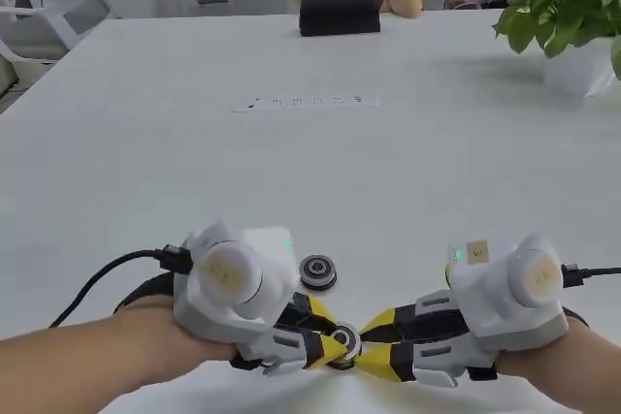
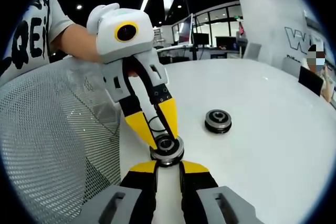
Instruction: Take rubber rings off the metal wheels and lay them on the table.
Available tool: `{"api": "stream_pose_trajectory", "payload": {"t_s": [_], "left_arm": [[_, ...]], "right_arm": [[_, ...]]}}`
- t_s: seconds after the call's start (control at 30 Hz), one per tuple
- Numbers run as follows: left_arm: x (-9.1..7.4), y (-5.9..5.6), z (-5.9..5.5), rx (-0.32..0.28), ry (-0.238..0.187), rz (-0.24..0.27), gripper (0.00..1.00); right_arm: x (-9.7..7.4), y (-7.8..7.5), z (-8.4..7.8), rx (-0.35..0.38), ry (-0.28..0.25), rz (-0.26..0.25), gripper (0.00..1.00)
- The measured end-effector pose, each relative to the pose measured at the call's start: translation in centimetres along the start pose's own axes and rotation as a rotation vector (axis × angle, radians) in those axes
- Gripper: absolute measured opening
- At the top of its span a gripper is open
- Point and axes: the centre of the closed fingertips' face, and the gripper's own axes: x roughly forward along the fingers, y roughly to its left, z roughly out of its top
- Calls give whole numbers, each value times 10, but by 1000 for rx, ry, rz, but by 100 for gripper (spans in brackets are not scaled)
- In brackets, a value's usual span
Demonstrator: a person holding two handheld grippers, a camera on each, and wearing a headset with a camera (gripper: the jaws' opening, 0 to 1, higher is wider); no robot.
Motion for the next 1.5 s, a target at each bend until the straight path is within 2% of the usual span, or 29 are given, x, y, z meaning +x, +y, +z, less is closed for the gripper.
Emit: {"api": "stream_pose_trajectory", "payload": {"t_s": [0.13,0.3,0.5,0.8,1.1,1.37,1.5], "left_arm": [[0,0,0,1,-6,3,7],[0,-1,0,8,-13,7,7],[0,0,0,1,-14,5,7],[0,0,0,-2,-13,8,7],[0,0,-1,-2,-10,11,7],[0,0,-1,0,-9,16,7],[0,0,-1,2,-7,17,7]], "right_arm": [[-1,0,-1,2,6,1,11],[-2,0,-4,9,15,1,3],[-2,-1,-4,12,23,-1,2],[-2,-2,-4,76,13,-6,0],[-3,-5,-3,248,-28,-17,0],[-7,-7,-1,343,-85,-19,0],[-11,-9,6,414,-138,-22,0]]}}
